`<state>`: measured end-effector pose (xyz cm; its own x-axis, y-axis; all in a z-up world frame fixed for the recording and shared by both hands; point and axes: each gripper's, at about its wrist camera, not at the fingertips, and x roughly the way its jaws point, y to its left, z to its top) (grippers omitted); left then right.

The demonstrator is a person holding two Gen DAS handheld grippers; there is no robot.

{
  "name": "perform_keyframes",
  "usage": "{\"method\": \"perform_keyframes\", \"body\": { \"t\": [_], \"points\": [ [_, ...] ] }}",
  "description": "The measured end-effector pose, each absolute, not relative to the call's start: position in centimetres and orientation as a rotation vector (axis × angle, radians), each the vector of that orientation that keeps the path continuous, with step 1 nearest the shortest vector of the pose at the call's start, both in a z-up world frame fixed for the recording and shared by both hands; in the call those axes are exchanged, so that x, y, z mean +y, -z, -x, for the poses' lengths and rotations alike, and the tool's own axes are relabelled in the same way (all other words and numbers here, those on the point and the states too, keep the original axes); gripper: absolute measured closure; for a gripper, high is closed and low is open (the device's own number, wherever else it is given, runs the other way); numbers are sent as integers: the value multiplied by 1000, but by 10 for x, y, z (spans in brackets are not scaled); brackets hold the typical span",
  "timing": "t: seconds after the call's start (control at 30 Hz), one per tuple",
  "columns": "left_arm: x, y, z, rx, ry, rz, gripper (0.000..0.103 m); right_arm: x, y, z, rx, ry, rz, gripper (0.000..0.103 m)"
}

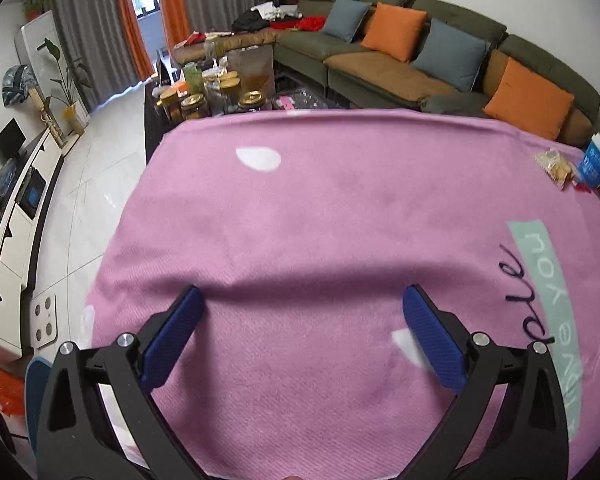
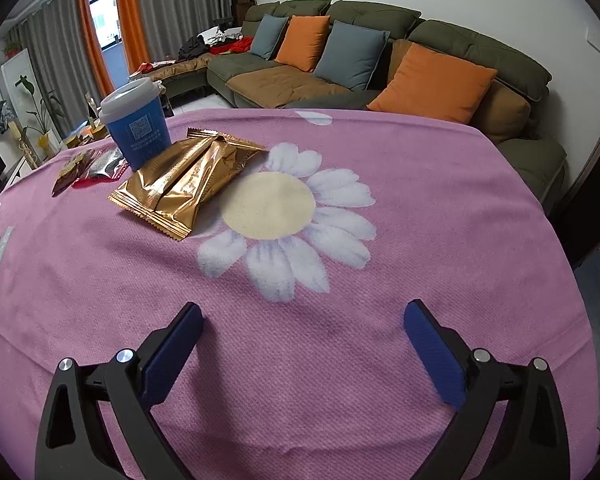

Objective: Collect trash

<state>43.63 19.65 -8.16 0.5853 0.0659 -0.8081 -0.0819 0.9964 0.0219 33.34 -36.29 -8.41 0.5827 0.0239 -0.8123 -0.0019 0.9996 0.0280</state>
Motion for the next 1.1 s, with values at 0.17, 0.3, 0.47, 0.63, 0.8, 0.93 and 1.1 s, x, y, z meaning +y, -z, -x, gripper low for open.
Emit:
{"method": "perform_keyframes", "body": {
  "t": [0.17, 0.3, 0.47, 0.63, 0.8, 0.93, 1.1],
  "points": [
    [199, 81, -439, 943, -91, 12, 4, -362, 84, -333, 949, -15, -26, 5],
    [196, 81, -437, 943, -92, 14, 4, -363, 84, -333, 949, -16, -26, 5],
    [196, 82, -437, 943, -92, 14, 4, -362, 85, -333, 949, -16, -26, 5],
    [197, 82, -436, 943, -92, 14, 4, -363, 84, -333, 949, -16, -26, 5],
    [196, 82, -436, 943, -92, 14, 4, -362, 85, -333, 949, -16, -26, 5],
    [196, 82, -436, 943, -92, 14, 4, -363, 85, -333, 948, -16, -27, 5],
    [194, 82, -436, 943, -92, 14, 4, -365, 84, -335, 949, -16, -27, 5]
  ]
}}
